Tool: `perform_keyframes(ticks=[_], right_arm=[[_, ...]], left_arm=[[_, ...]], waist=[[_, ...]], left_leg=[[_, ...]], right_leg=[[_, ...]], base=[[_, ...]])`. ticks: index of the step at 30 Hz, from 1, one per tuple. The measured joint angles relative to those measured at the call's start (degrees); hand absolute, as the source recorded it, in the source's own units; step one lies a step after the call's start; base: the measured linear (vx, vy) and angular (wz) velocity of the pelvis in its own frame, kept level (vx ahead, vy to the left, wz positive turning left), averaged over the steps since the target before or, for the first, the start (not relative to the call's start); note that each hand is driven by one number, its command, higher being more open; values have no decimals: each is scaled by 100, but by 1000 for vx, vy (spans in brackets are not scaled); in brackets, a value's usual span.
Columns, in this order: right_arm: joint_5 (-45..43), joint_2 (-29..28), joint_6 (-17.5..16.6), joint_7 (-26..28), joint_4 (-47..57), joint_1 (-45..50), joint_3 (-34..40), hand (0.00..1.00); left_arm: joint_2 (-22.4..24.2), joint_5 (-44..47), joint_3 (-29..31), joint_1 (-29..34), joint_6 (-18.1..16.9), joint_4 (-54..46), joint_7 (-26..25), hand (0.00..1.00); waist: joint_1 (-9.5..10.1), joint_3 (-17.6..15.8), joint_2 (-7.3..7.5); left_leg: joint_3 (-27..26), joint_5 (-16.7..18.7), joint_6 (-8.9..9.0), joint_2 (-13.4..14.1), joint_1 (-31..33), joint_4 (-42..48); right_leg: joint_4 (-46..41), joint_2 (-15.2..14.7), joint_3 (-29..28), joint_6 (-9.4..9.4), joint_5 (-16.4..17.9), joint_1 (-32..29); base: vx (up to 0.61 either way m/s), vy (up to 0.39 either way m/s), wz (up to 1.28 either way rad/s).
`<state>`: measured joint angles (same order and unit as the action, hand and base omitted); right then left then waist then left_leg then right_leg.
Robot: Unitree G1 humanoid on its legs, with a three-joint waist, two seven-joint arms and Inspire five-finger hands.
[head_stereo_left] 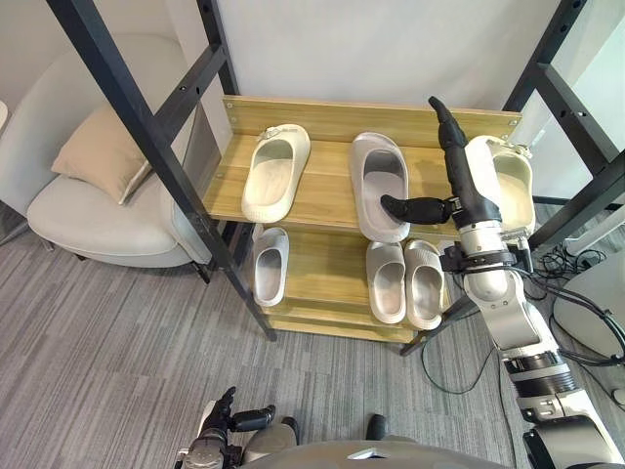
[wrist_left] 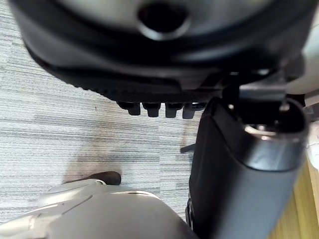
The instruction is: Organize the slippers on the shoe rack
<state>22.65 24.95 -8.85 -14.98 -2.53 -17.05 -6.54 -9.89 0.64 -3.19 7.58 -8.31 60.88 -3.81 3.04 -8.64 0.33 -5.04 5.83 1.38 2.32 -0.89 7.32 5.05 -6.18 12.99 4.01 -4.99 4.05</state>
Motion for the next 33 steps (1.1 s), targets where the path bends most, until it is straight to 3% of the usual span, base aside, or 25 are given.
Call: perform_keyframes(ticks=[7,8,21,33], right_arm=[[-69,-27,-4,-2,-467,-435,-170,100],[-161,-51,-10,-1,-556,-528,-203,0],[-1644,-289,-121,233,-2019,-1611,-360,0],[-2050,-316,-165,426,-1934,-1660,-368,0]], left_arm=[[-22,12,4,0,-30,-19,6,100],[-24,12,3,0,-30,-30,8,100],[-53,12,-46,-21,-90,-125,29,100],[-55,11,-56,-32,-123,-150,29,100]], waist=[[41,-30,39],[52,-37,43],[195,-159,68],[225,-226,70]], left_leg=[[70,-14,-4,-19,20,-18],[74,-16,-5,-20,20,-19],[147,-151,0,-42,-4,-185],[185,-171,0,-44,-41,-227]], right_leg=[[0,-9,79,1,1,4],[0,-9,81,1,1,4],[0,-18,151,-2,-1,-14],[-3,-19,206,-2,-1,25]], base=[[-3,2,4],[0,0,0],[-8,0,2],[2,1,1]])
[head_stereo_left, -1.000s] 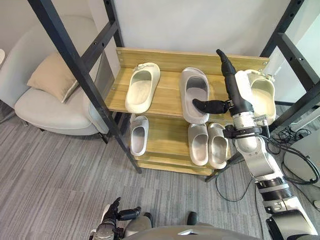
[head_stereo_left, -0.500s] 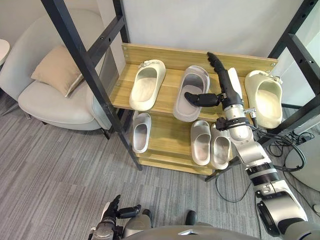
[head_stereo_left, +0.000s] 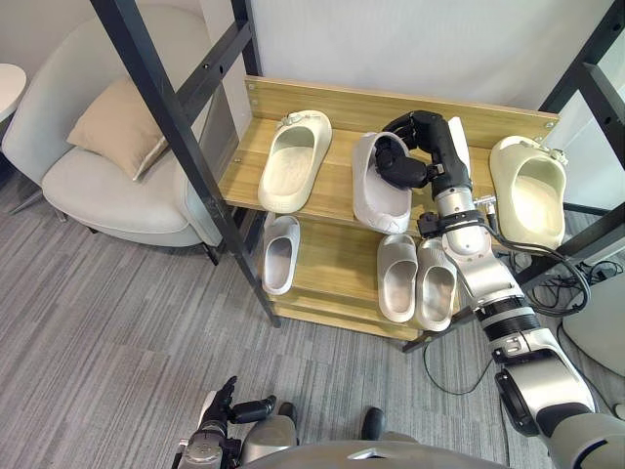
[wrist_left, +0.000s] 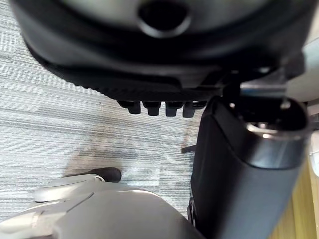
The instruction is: Organize the slippers on the shoe rack
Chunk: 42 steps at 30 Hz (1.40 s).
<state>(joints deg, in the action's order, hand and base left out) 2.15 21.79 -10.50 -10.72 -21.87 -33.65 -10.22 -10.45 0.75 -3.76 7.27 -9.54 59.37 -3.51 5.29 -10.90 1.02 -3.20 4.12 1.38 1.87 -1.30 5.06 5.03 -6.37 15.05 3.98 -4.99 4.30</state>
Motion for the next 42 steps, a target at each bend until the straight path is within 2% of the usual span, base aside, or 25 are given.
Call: perform_keyframes(ticks=[5,11,15,21,23,24,27,31,37,42], right_arm=[[5,-92,31,115,766,404,1,0],[238,-145,2,48,2617,833,39,0],[348,-153,-480,-54,3847,1086,270,0],[20,-372,-946,30,4619,1483,266,0],[-358,-504,-996,201,4625,1614,157,0],[-841,-612,-994,456,4619,1739,-34,0],[-1508,-715,-974,873,4562,1955,-612,0],[-2201,-780,-684,1673,3971,2203,-1684,0],[-2471,-723,-128,2352,2998,2620,-2282,0],[-2413,-437,73,2634,2458,2685,-2644,0]], left_arm=[[0,-1,1,-1,1,-15,0,100],[0,-15,1,1,19,-52,-2,100],[-10,-79,1,16,31,-40,-4,100],[-30,-135,-37,30,31,-19,-6,100],[-30,-135,-51,30,32,-8,-5,100],[-28,-135,-57,30,33,-1,-5,100],[-21,-135,-73,30,38,4,-4,100],[-39,-134,-181,21,40,34,-2,100],[-37,-134,-182,-41,1,194,19,100],[-34,-138,-258,-138,1,284,42,100]], waist=[[-15,-12,-1],[-96,-13,-1],[-167,-10,0],[-267,8,-14],[-270,29,-21],[-269,42,-32],[-266,59,-50],[-249,153,-66],[-174,208,-71],[-114,202,-143]], left_leg=[[12,-3,1,3,-1,-9],[-52,1,5,13,-73,-40],[-136,12,19,13,-182,-89],[-188,14,23,21,-200,-92],[-197,15,24,21,-200,-92],[-202,16,26,21,-200,-94],[-219,17,27,23,-200,-99],[-216,17,27,21,-193,-103],[-127,14,24,11,-175,-85],[-85,12,23,14,-150,-62]], right_leg=[[-6,-2,12,1,0,2],[-17,-2,-40,1,0,33],[-17,-7,-121,3,4,77],[-18,-2,-168,3,4,69],[-18,-2,-176,3,4,65],[-18,-2,-182,3,4,61],[-18,-1,-202,3,3,50],[-18,-3,-198,3,4,47],[-15,-9,-105,10,8,82],[-15,-5,-68,17,13,88]], base=[[0,0,0],[-4,8,-5],[-16,15,-10],[-4,4,-4],[0,0,0],[0,0,0],[-2,4,-2],[0,0,0],[-14,2,7],[-7,0,3]])
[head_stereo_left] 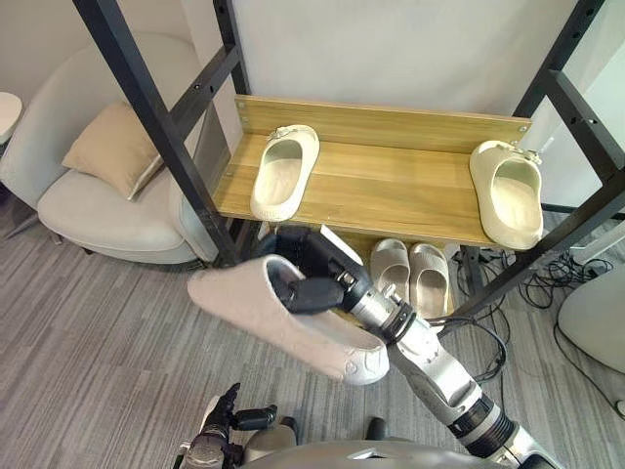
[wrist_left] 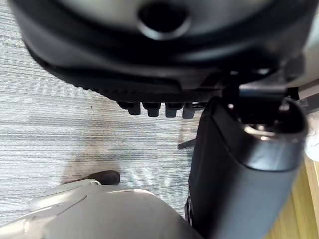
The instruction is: Organize the slippers on the shoe rack
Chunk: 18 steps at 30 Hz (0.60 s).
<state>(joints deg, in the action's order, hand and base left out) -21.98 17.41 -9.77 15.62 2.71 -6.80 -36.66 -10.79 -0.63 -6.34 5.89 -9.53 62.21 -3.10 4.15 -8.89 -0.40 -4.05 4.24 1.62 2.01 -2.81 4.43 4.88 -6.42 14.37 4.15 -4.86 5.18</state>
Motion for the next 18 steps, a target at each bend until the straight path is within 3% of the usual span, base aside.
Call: perform_keyframes(ticks=[5,7,12,18], right_arm=[[458,267,20,50,-268,-101,-183,0],[788,374,9,5,-441,-459,-187,0],[1867,615,-17,-446,-667,-1139,-36,0],[2734,1039,-47,-1302,-694,-1867,912,0]], left_arm=[[55,-1,-23,-165,-39,-22,59,100],[123,5,-22,-411,-95,-121,58,100],[97,229,-2,-816,-248,-264,55,100],[121,801,127,-912,-443,-822,69,100]], waist=[[48,-148,-189],[74,-478,-390],[131,-978,-392],[158,-1505,-510]], left_leg=[[180,174,18,57,529,595],[245,496,20,181,1136,1490],[329,924,74,227,2257,2720],[376,1246,89,391,3484,3867]], right_leg=[[-430,-16,156,-33,160,-354],[-1449,-60,143,-67,567,-985],[-3130,-292,102,-141,1267,-2271],[-4400,-460,112,-250,1658,-3571]], base=[[-51,5,18],[-139,34,3],[-194,-20,3],[-95,-48,-7]])
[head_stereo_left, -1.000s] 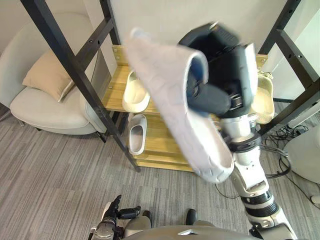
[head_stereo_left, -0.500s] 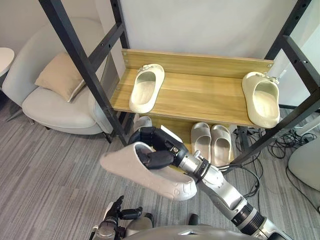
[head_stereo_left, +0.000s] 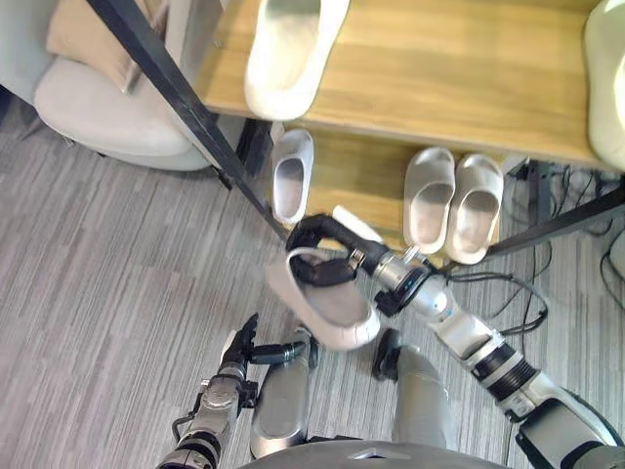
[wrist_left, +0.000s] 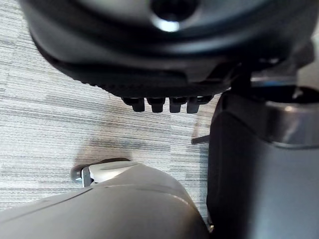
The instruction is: Organize the slippers on the shoe rack
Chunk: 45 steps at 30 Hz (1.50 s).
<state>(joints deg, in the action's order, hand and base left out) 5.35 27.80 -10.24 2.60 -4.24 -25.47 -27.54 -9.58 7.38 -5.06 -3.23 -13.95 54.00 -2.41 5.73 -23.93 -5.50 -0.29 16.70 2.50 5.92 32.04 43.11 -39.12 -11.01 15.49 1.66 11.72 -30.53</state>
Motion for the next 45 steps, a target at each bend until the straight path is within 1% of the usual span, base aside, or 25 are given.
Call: perform_keyframes(ticks=[3,4,6,7,8,10,11,13,15,16,19,20,21,24,28,29,34,35,41,45], right_arm=[[206,228,-7,-531,-15,-519,447,0],[258,273,-7,-634,-20,-630,517,0],[590,460,-8,-1124,-77,-1073,728,0],[627,484,-8,-1204,-106,-1160,763,0],[701,542,-8,-1398,-212,-1399,817,0],[800,594,-8,-1597,-227,-1537,837,0],[956,597,-8,-1817,-231,-1676,837,0],[1110,572,-7,-1996,-231,-1849,832,0],[1367,526,-5,-2233,-251,-2078,831,0],[1395,501,-5,-2273,-274,-2133,830,0],[1715,317,17,-2455,-522,-2506,827,0],[1715,312,20,-2460,-534,-2522,827,0],[1732,296,35,-2472,-589,-2633,826,0],[1838,184,60,-2533,-742,-2791,825,0],[2089,-16,153,-2646,-1265,-3100,734,0],[2182,-150,263,-2735,-1527,-3199,721,0],[2197,-424,449,-2829,-1960,-3257,713,0],[2201,-488,491,-2840,-2046,-3270,713,100],[2211,-575,595,-3046,-2500,-3548,713,100],[2207,-635,651,-3151,-2560,-3636,715,100]], left_arm=[[25,106,149,-66,-99,-167,0,100],[37,117,201,-67,-105,-212,-1,100],[46,261,301,-156,-180,-274,-5,100],[49,286,324,-192,-181,-274,-7,100],[56,337,380,-267,-182,-277,-12,100],[55,341,385,-290,-183,-398,-34,100],[60,345,404,-299,-197,-549,-43,100],[62,392,429,-340,-228,-697,-43,100],[80,468,446,-466,-234,-826,-43,100],[85,468,461,-474,-234,-874,-45,100],[125,469,625,-487,-235,-1128,-53,100],[125,469,627,-487,-235,-1137,-55,100],[129,504,634,-491,-236,-1203,-73,100],[181,591,674,-504,-237,-1220,-121,100],[208,610,674,-547,-240,-1228,-193,100],[216,610,671,-576,-240,-1228,-245,100],[220,614,664,-623,-239,-1228,-374,100],[222,616,664,-630,-239,-1228,-399,100],[271,728,660,-724,-251,-1229,-485,100],[318,796,661,-746,-251,-1228,-609,100]], waist=[[2,-82,6],[4,-89,5],[13,-153,4],[13,-177,8],[14,-189,7],[13,-197,20],[22,-228,64],[63,-242,88],[190,-263,124],[203,-272,137],[281,-333,245],[285,-334,251],[321,-339,289],[328,-352,314],[350,-351,331],[356,-351,352],[399,-343,414],[402,-339,427],[472,-329,461],[506,-328,467]], left_leg=[[72,204,43,69,594,564],[75,234,54,83,703,649],[76,326,61,146,1102,939],[76,348,68,164,1159,988],[93,407,69,175,1375,1168],[142,440,58,190,1583,1350],[180,482,67,179,1795,1531],[246,550,72,173,2102,1814],[292,586,86,178,2464,2085],[304,586,86,178,2518,2123],[414,597,116,177,2793,2335],[415,597,116,177,2801,2339],[423,599,121,169,2876,2394],[456,604,129,153,2950,2455],[545,603,136,89,3041,2528],[565,602,138,72,3068,2545],[591,602,139,42,3117,2567],[591,602,139,29,3131,2575],[620,602,139,-35,3342,2702],[696,591,158,-66,3423,2708]], right_leg=[[-632,-84,76,-74,218,-619],[-715,-102,138,-99,235,-720],[-1035,-262,456,-196,292,-1089],[-1082,-277,480,-223,309,-1143],[-1255,-307,502,-271,380,-1341],[-1453,-346,501,-263,453,-1530],[-1657,-401,501,-286,532,-1731],[-1950,-476,504,-287,656,-2003],[-2227,-529,499,-291,755,-2347],[-2269,-538,505,-299,767,-2396],[-2483,-593,585,-345,832,-2592],[-2490,-596,586,-349,836,-2601],[-2558,-630,597,-366,860,-2670],[-2625,-662,626,-389,887,-2709],[-2726,-742,697,-393,945,-2738],[-2751,-761,715,-383,962,-2746],[-2782,-800,754,-388,988,-2757],[-2796,-817,755,-388,993,-2770],[-2951,-916,764,-416,1034,-2944],[-2966,-934,833,-433,1062,-2966]], base=[[-24,-62,-8],[-19,-60,-15],[-31,-29,-17],[-64,-20,-10],[-75,-13,-2],[-85,-10,5],[-99,-6,10],[-108,-2,8],[-126,3,2],[-105,5,2],[-87,10,7],[-52,15,8],[-35,10,7],[-27,16,6],[-27,20,11],[-27,22,10],[-15,22,6],[-13,28,5],[-29,37,5],[-25,24,7]])
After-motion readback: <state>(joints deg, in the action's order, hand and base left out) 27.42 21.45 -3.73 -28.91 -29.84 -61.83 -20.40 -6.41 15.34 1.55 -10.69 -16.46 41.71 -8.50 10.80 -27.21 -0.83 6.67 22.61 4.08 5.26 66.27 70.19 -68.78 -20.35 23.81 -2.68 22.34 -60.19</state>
